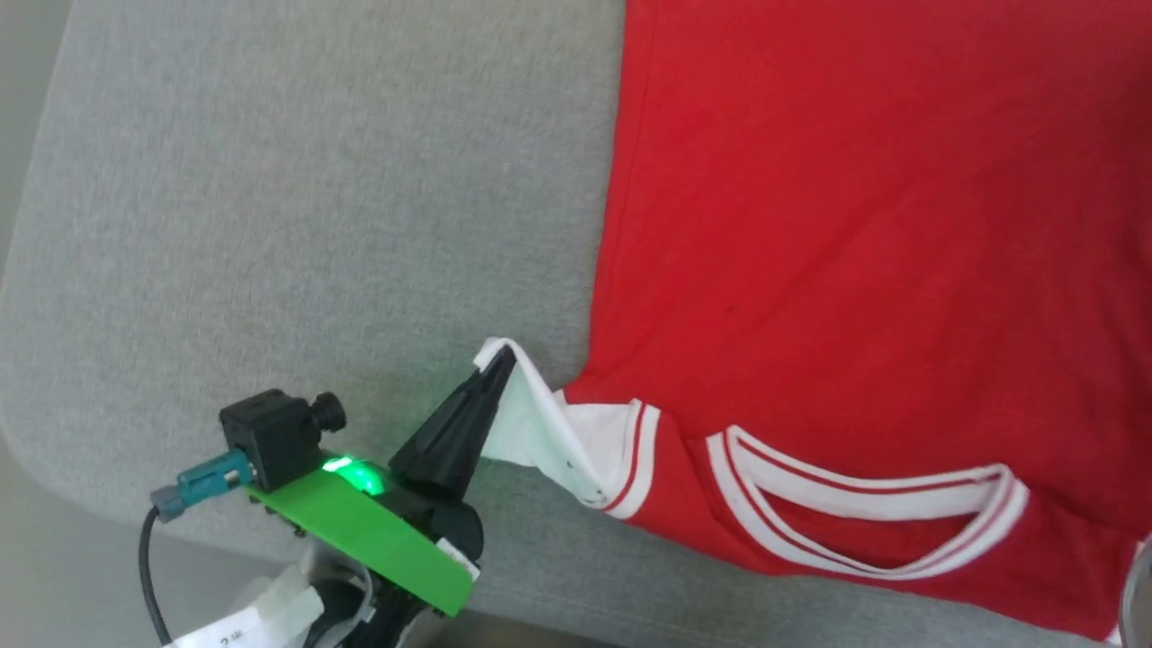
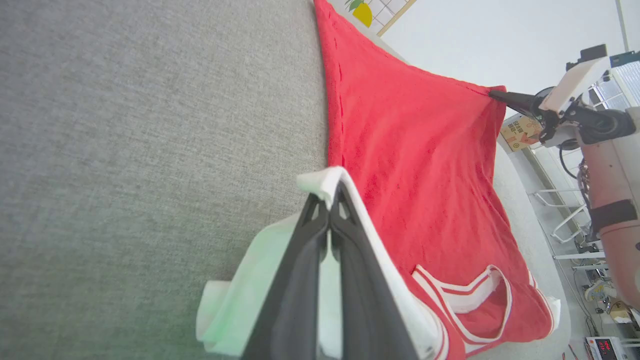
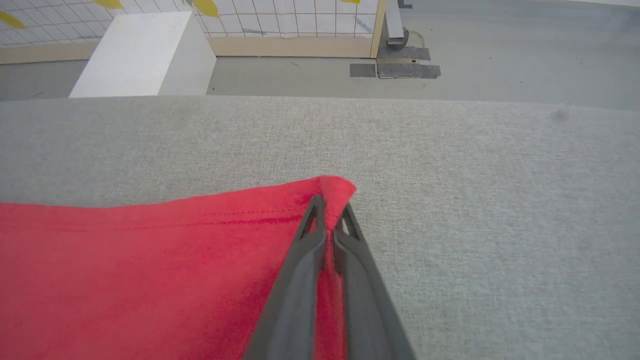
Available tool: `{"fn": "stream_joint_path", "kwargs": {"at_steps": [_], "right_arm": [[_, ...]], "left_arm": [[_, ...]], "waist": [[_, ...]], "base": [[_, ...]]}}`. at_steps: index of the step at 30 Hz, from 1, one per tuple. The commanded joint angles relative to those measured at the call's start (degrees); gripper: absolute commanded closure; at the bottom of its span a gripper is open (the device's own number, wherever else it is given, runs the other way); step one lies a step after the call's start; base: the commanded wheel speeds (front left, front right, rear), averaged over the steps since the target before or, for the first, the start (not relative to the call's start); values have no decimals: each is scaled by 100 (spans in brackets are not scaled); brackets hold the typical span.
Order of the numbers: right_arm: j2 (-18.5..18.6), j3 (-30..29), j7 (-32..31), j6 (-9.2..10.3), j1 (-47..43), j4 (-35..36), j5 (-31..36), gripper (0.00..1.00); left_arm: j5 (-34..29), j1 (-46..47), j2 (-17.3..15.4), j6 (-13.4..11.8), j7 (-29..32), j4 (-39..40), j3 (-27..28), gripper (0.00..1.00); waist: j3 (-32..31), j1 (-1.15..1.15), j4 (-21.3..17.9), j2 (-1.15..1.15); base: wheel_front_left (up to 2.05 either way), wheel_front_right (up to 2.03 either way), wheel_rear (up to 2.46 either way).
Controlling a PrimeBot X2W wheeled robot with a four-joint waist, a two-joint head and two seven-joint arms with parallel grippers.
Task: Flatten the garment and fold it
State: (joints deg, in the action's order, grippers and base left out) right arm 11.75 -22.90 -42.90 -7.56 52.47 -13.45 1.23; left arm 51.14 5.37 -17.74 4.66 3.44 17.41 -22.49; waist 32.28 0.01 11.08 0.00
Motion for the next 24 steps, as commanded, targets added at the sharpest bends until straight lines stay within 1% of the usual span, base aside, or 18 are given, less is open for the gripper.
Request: {"fn": "stream_joint_path", "kwargs": {"at_steps": [1,3,7,8,11,12,15,18,20,24], "right_arm": [[35,-74,82,8,-220,131,-165,100],[96,-133,136,8,-557,386,-408,100],[109,-546,192,8,-1451,1075,-923,100],[-37,-963,198,8,-2168,1611,-1213,100],[-314,-1364,141,8,-2957,2150,-1468,100],[-528,-1619,113,8,-3437,2479,-1607,100],[-771,-1931,61,8,-4178,2861,-1793,100],[-870,-2081,41,8,-4801,2958,-2004,100],[-881,-2073,42,8,-5086,2785,-2257,100],[-885,-1686,357,8,-5466,2318,-2289,100]], "left_arm": [[-29,-71,-61,-43,12,32,44,100],[-22,-164,-115,-102,33,68,82,100],[-29,-362,-230,-227,71,160,158,100],[-36,-490,-300,-306,98,224,197,100],[-20,-616,-345,-379,121,291,227,100],[-8,-709,-368,-427,129,329,244,100],[12,-864,-391,-501,134,405,261,100],[30,-994,-425,-545,140,498,276,100],[40,-1059,-454,-567,148,554,291,100],[20,-1094,-501,-605,213,620,264,100]], "waist": [[-566,-1,-452,0],[-743,-1,-592,0],[-1034,-1,-871,0],[-1201,-1,-1045,0],[-1390,-1,-1213,0],[-1514,-1,-1307,0],[-1654,-1,-1405,0],[-1725,-1,-1450,0],[-1739,-1,-1461,0],[-1738,-1,-1430,0]], "base": [[0,0,0],[0,0,0],[0,0,0],[0,0,0],[0,0,0],[0,0,0],[0,0,0],[0,0,0],[0,0,0],[0,0,0]]}}
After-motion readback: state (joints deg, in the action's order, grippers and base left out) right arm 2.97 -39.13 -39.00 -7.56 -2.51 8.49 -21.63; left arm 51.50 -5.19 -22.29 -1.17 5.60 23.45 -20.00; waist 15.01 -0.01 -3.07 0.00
